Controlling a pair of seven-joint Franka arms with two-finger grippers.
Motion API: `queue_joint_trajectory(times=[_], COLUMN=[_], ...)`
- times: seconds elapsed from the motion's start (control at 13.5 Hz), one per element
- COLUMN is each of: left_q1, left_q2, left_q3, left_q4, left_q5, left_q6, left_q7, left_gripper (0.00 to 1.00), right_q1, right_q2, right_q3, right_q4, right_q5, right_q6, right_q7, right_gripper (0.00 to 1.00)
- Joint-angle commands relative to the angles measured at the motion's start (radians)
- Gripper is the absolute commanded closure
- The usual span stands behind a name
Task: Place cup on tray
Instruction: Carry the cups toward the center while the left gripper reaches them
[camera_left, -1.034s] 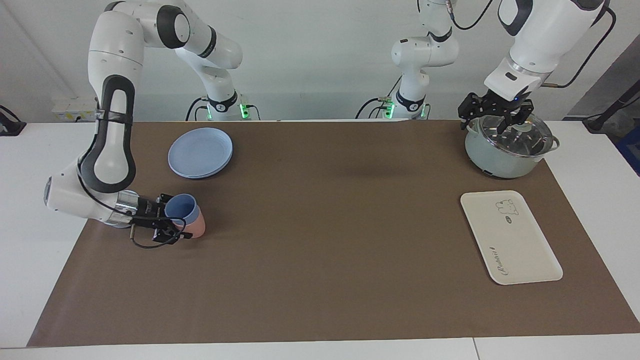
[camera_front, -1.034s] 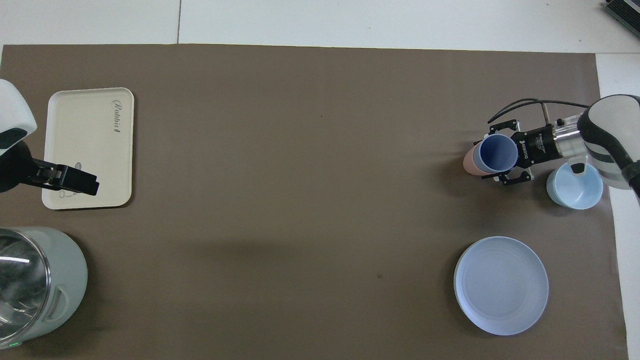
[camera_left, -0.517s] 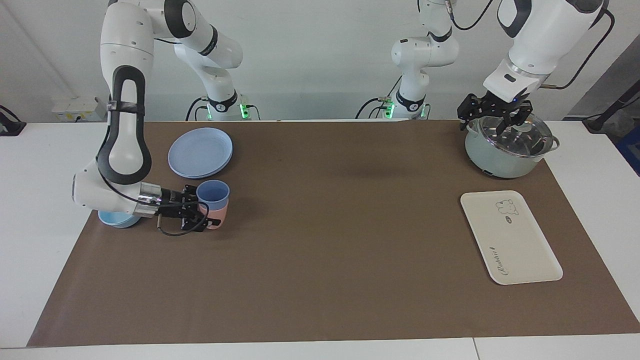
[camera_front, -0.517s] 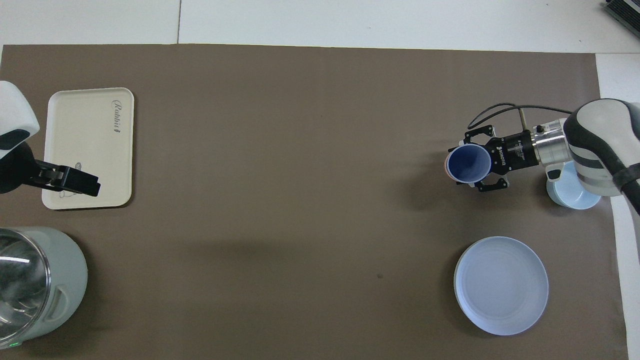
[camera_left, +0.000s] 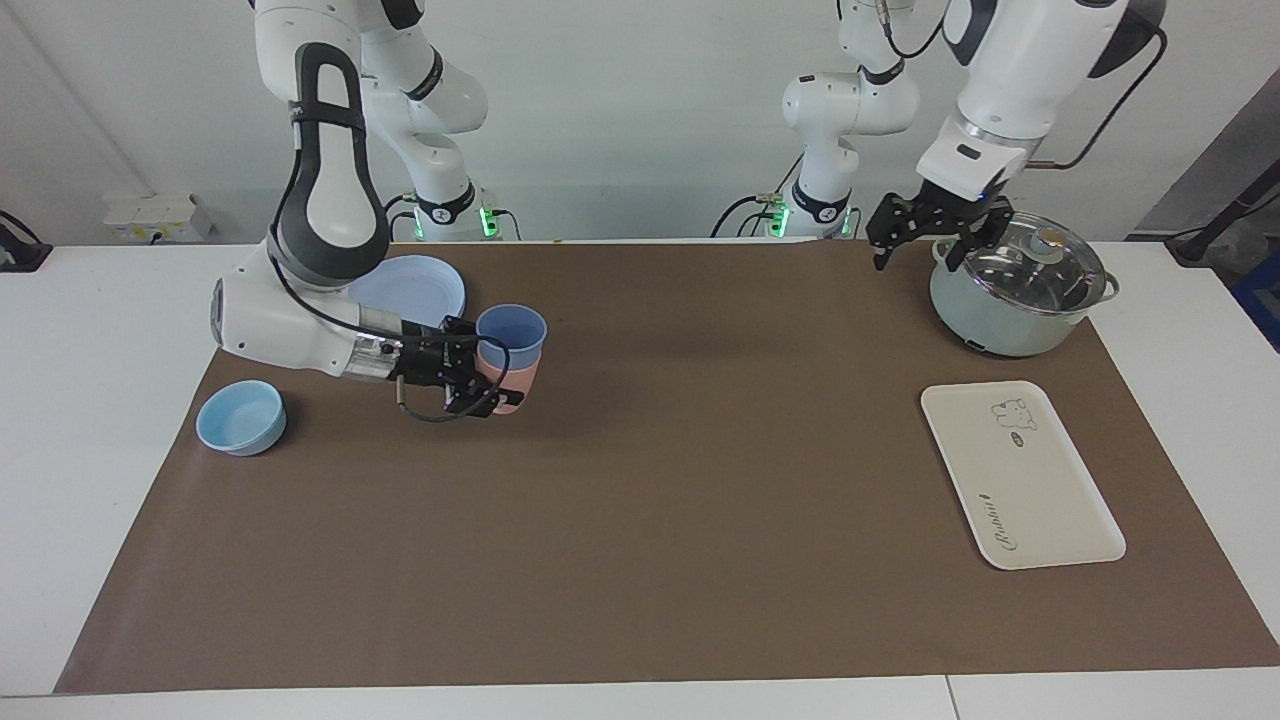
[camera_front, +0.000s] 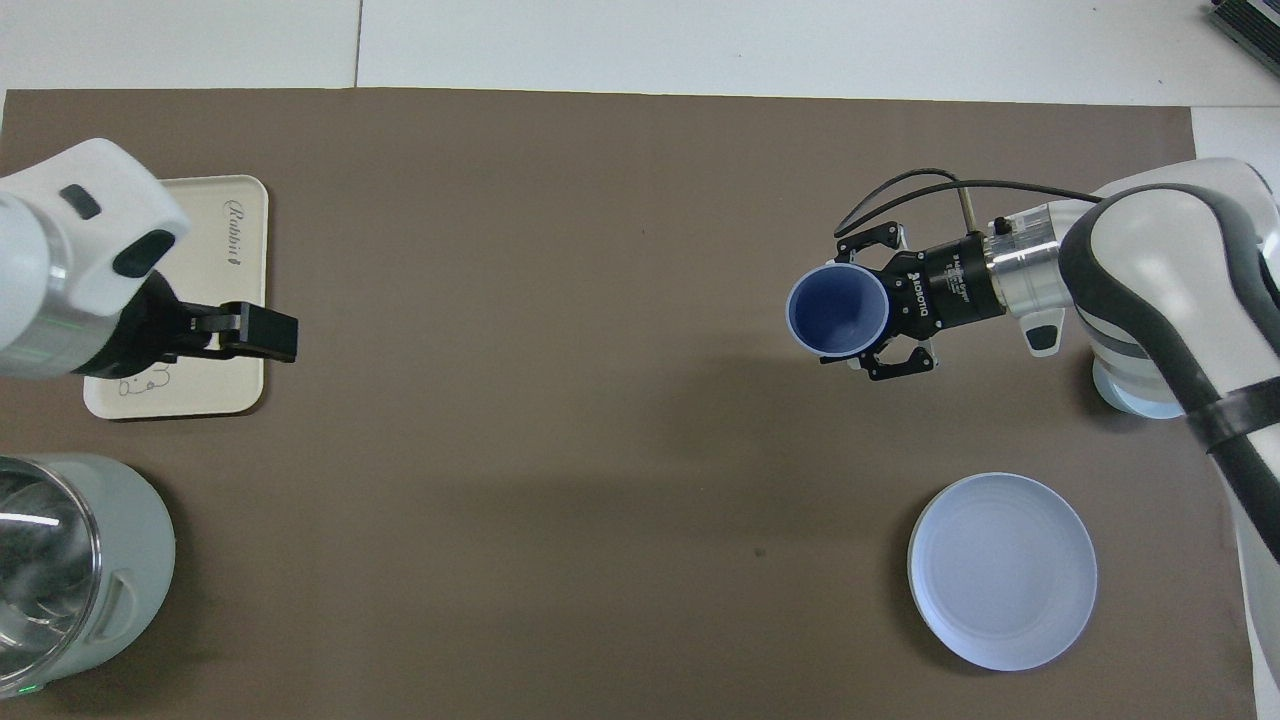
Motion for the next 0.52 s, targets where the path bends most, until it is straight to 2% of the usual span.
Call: queue_joint_trajectory(times=[0.0,0.22,0.37,0.44], left_q1=[-0.092,-0.219,-0.257,-0.281], left_q2=[-0.028,-0.017,-0.014,-0.013], left_q3=[0.015,0.015,0.015,0.015], left_q4=[-0.045,-0.049,-0.071,-0.084], left_q5=[-0.073,-0.107,-0.111,-0.12], left_q6=[0.119,0.326,0.464,0.539], left_q7=[-0.257,-0.552,-0.646,-0.676], left_gripper=[0.0,0.0,0.0,0.05], right_q1=[0.069,0.161,0.206,0.223], right_q2=[-0.041,-0.037,-0.04,-0.046], right_q3=[0.0,0.0,0.001,0.002], right_q4=[-0.008,0.03,0.035,0.035], right_q5=[0.061,0.087,0.088,0.086], right_q6=[0.09,0.221,0.286,0.297], right_q7=[0.106,0.231,0.282,0.292], right_gripper=[1.0,1.0,1.0,1.0])
